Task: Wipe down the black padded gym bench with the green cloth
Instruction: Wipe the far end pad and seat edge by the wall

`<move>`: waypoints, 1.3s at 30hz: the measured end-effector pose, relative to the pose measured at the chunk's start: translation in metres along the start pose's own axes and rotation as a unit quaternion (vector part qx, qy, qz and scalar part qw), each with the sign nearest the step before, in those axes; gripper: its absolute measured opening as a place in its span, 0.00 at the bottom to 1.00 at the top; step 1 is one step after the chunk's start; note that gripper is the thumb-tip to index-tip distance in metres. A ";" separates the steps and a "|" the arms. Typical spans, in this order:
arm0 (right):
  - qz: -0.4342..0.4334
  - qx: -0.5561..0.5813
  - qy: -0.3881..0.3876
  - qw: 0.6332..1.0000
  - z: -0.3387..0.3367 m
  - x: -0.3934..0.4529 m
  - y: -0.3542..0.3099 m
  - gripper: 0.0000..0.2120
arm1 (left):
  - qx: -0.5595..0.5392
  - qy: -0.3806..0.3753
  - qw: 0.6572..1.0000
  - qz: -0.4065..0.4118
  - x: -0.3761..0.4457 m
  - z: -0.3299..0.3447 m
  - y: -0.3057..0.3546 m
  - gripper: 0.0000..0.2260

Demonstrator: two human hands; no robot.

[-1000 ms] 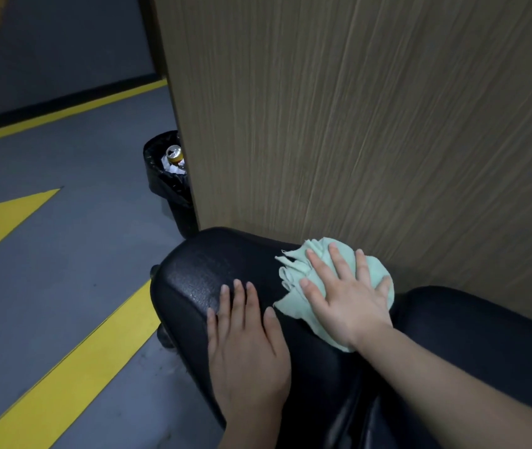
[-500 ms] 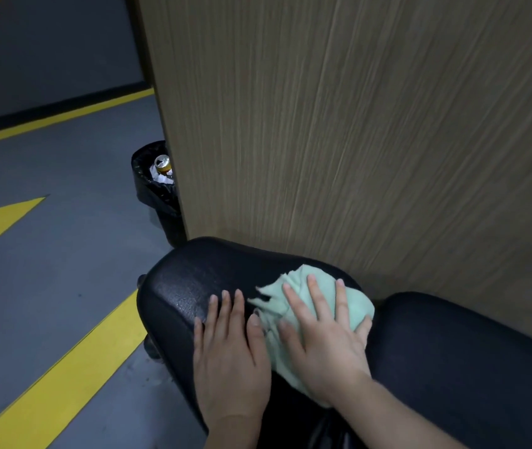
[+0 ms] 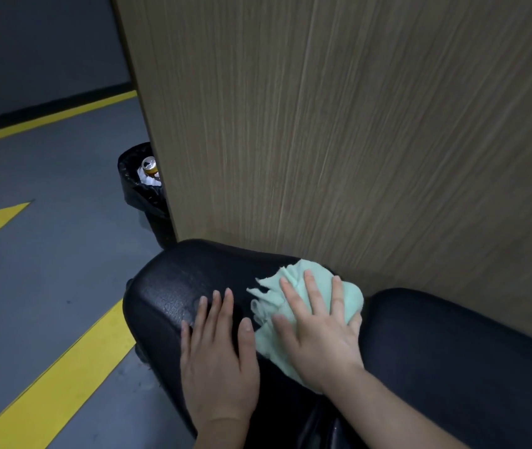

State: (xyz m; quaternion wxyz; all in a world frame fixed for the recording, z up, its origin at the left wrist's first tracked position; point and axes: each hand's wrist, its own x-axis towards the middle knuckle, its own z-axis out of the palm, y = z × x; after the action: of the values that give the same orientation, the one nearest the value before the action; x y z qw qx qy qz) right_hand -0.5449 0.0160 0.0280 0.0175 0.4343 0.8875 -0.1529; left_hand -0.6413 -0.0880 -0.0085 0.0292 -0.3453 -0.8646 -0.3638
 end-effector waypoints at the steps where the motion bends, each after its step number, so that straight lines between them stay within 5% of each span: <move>1: -0.013 0.001 0.012 1.000 0.005 -0.008 -0.001 0.31 | -0.005 -0.003 1.000 0.001 0.000 -0.001 0.001 0.34; 9: -0.087 -0.021 -0.024 0.996 0.015 -0.057 -0.015 0.26 | -0.084 -0.078 0.993 -0.034 0.002 -0.024 0.006 0.27; 11: -0.122 0.022 0.021 0.992 0.004 -0.055 -0.001 0.26 | -0.041 -0.084 0.995 -0.018 0.003 -0.028 0.009 0.30; 16: -0.019 -0.028 0.063 0.997 -0.005 -0.059 0.054 0.33 | 0.103 -0.161 0.964 0.186 -0.009 -0.002 0.050 0.24; 23: 0.038 -0.022 0.055 0.998 -0.004 -0.060 0.067 0.34 | 0.194 -0.208 0.939 0.194 -0.025 0.005 0.051 0.25; 31: 0.072 -0.057 0.022 0.996 -0.007 -0.079 0.080 0.33 | 0.191 -0.208 0.947 0.156 -0.077 -0.036 0.013 0.27; 39: 0.086 -0.045 0.046 0.994 -0.007 -0.080 0.079 0.33 | 0.208 -0.177 0.960 -0.055 -0.048 -0.013 0.041 0.29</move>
State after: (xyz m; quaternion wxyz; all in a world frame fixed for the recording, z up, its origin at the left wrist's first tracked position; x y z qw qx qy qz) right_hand -0.4326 0.0021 0.0275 0.0099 0.5147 0.8525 -0.0906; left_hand -0.5820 -0.1032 0.0113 -0.0728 -0.3425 -0.9302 -0.1102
